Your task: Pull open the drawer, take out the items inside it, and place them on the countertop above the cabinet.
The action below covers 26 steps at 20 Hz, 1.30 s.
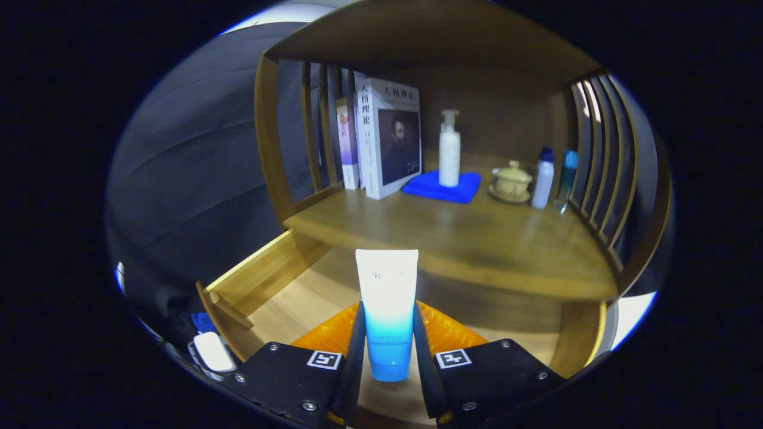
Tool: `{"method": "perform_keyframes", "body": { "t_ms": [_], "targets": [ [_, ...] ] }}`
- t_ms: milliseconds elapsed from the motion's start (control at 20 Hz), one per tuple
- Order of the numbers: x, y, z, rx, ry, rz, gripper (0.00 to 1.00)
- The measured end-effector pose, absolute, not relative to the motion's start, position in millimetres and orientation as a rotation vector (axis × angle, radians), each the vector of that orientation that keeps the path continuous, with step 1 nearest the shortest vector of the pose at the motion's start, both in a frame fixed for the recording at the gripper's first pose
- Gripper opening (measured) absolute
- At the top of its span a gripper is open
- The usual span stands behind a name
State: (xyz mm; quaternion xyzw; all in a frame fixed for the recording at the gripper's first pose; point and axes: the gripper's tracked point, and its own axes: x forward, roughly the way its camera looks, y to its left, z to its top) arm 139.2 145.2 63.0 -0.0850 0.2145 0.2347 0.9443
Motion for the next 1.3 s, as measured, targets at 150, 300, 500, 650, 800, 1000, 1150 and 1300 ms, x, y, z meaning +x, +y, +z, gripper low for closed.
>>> {"method": "perform_keyframes", "body": {
  "t_ms": [150, 300, 500, 650, 800, 1000, 1150, 1300],
  "targets": [
    [161, 147, 84, -0.074, 0.435, 0.444, 0.44],
    [192, 138, 102, -0.022, 0.407, 0.376, 0.44],
    [227, 131, 106, 0.063, 0.430, 0.304, 0.44],
    [251, 128, 102, 0.111, 0.428, 0.261, 0.44],
    [268, 128, 88, 0.180, 0.470, 0.212, 0.46],
    [272, 125, 72, 0.161, 0.509, 0.175, 0.50],
    [271, 127, 80, 0.157, 0.444, 0.157, 0.61],
    [261, 118, 101, 0.142, 0.330, 0.126, 0.96]
  ]
}}
